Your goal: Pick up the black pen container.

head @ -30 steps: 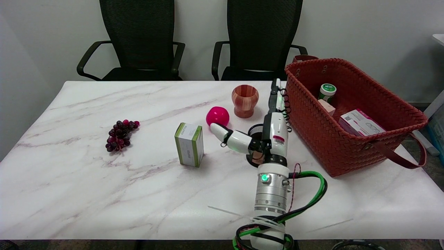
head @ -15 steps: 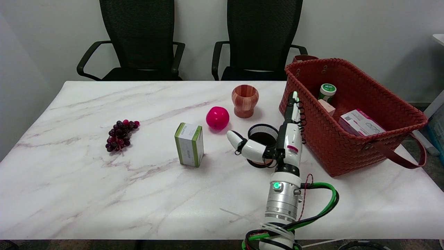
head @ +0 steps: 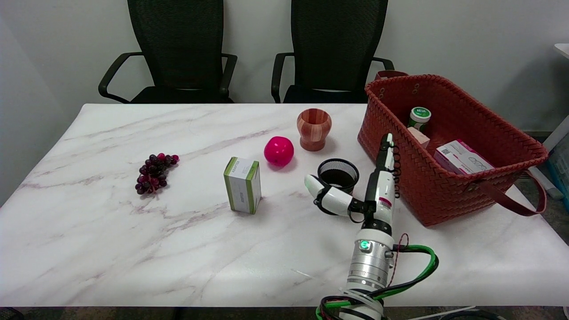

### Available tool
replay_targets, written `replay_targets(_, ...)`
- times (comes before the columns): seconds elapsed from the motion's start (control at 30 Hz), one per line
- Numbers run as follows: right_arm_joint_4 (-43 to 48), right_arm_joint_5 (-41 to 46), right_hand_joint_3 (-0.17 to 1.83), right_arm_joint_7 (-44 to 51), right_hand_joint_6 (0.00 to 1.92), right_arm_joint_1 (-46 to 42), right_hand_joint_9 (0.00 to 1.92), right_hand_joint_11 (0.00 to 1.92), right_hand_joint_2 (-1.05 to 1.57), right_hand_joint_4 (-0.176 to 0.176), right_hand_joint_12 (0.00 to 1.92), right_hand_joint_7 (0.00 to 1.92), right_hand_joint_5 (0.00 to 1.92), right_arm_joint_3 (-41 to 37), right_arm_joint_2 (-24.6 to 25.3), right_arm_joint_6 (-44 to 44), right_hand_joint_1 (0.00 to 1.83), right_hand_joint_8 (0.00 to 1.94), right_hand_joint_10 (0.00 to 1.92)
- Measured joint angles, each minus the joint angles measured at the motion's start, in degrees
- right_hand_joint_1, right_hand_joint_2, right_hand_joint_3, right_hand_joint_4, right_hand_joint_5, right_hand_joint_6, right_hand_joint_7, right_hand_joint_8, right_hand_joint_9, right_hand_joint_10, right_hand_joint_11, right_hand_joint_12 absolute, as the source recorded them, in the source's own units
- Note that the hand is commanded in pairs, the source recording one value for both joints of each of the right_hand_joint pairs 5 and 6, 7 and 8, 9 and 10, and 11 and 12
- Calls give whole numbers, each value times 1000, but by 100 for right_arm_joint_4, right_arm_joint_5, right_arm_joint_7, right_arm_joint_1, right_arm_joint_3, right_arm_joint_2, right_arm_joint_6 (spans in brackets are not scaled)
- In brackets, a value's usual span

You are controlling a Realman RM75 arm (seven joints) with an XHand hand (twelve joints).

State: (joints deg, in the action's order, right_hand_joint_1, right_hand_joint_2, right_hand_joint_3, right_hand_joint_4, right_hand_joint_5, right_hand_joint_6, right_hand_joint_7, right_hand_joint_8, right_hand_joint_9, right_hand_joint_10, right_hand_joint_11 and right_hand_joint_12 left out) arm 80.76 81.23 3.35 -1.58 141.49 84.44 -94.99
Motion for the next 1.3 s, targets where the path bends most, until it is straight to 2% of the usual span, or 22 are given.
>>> replay_targets(0.63, -687, 426, 401, -1116, 0, 2, 0, 0, 415, 0, 0, 0, 0, -361, -51, 325, 1117, 0, 0)
replay_targets(1.3, -1138, 636, 422, -1733, 0, 59, 0, 0, 466, 0, 0, 0, 0, -686, -57, 967, 1101, 0, 0)
